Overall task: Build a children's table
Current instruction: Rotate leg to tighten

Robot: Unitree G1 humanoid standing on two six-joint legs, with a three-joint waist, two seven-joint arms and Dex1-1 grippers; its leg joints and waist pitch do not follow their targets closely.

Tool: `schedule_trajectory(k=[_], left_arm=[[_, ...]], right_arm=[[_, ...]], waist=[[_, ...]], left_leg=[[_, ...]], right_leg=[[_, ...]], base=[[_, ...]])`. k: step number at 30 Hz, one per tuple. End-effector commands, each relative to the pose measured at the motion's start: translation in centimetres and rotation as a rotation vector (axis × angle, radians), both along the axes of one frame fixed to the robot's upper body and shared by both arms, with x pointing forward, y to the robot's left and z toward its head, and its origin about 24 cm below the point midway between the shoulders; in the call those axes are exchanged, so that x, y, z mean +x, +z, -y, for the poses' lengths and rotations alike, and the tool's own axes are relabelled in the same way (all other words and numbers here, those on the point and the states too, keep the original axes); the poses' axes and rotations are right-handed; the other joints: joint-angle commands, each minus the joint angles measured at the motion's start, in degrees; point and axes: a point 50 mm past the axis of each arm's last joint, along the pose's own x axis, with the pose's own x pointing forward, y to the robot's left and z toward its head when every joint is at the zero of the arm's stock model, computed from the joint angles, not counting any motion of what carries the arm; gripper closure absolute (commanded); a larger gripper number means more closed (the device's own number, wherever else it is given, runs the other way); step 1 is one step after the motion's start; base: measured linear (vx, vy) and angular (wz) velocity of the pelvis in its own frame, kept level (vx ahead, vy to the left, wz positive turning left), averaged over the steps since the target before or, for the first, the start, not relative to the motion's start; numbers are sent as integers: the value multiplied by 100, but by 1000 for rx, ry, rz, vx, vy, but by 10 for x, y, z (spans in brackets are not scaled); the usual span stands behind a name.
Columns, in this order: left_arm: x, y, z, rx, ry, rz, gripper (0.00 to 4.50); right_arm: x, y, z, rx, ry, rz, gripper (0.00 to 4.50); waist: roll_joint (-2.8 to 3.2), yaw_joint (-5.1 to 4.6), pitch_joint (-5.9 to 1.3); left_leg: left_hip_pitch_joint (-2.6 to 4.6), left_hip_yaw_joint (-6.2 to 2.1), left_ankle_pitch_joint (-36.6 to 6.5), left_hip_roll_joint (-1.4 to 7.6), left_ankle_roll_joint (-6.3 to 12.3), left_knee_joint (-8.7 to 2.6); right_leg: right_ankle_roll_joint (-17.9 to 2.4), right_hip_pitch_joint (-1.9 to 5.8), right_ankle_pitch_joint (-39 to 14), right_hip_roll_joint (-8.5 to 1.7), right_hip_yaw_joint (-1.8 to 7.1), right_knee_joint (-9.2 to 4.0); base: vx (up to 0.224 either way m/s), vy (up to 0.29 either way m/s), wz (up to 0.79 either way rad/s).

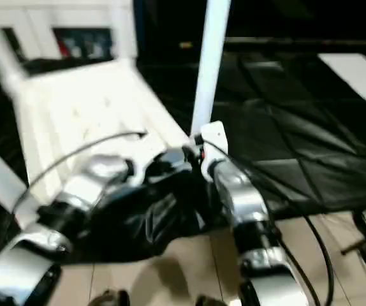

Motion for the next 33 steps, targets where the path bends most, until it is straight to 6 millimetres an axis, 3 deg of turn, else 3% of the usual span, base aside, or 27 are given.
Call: schedule_trajectory(k=[1, 5, 8, 12, 15, 19, 25, 26, 27, 29, 32, 33], left_arm=[[-1, 19, 29, -38, -100, 79, 450], [-4, 16, 23, -27, -140, 77, 450], [-6, 14, 18, -16, -173, 81, 450], [-17, 9, -3, 10, -301, 53, 450], [-25, 9, -11, 14, -389, 46, 450], [-25, 9, -12, 14, -390, 45, 450], [-26, 9, -14, 20, -403, 40, 450], [-32, 8, -22, 30, -446, 11, 450], [-32, 8, -23, 31, -448, 10, 450], [-33, 7, -26, 31, -448, 6, 450], [-29, 8, -25, 20, -392, 15, 450], [-23, 9, -21, 14, -324, 27, 450]], right_arm=[[-10, -11, -35, 42, 143, -64, 150], [-10, -5, -35, 54, 201, -34, 96], [-12, -2, -34, 44, 252, -20, 96], [-24, 8, -18, -38, 492, 18, 96], [-32, 13, -7, -95, 626, 16, 96], [-32, 13, -7, -96, 628, 16, 96], [-34, 14, -4, -107, 661, 11, 110], [-38, 19, 7, -110, 740, -15, 110], [-38, 19, 8, -110, 743, -17, 136], [-39, 20, 11, -107, 761, -26, 143], [-34, 17, 8, -105, 681, -15, 162], [-23, 10, 7, -96, 515, -24, 170]], waist=[[-5, 9, -352], [8, 15, -352], [3, 16, -366], [-1, 31, -376], [11, 60, -395], [21, 113, -404], [16, 126, -384], [11, 132, -390], [0, 155, -405], [2, 156, -412], [-16, 156, -414], [-11, 135, -402]], left_leg=[[162, -25, -2415, 43, -129, -420], [150, -18, -2329, 50, -76, -422], [128, -12, -2195, 59, -53, -421], [88, -7, -1923, 75, 54, -407], [115, 20, -1737, 85, 149, -367], [117, 33, -1480, 95, 163, -356], [155, 46, -1859, 98, 65, -371], [159, 46, -1858, 101, 73, -369], [138, 41, -1738, 109, 127, -362], [140, 55, -1609, 118, 191, -347], [130, 64, -1487, 100, 177, -339], [124, 65, -1519, 94, 140, -348]], right_leg=[[-853, 142, -2162, -195, 125, -518], [-875, 153, -2155, -196, 125, -518], [-899, 175, -1955, -198, 133, -496], [-1010, 213, -1535, -188, 128, -446], [-1169, 206, -1187, -187, 140, -407], [-1359, 215, -685, -163, 136, -326], [-1252, 190, -1174, -181, 160, -381], [-1245, 197, -1188, -186, 162, -383], [-1246, 228, -1073, -192, 159, -354], [-1321, 210, -828, -180, 158, -336], [-1365, 209, -819, -178, 153, -327], [-1359, 196, -957, -187, 156, -334]], base=[[0, 0, 0], [0, 0, 0], [0, 0, 0], [0, 0, 0], [0, 0, 0], [0, 0, 0], [0, 0, 0], [0, 0, 0], [0, 0, 0], [0, 0, 0], [0, 0, 0], [0, 0, 0]])
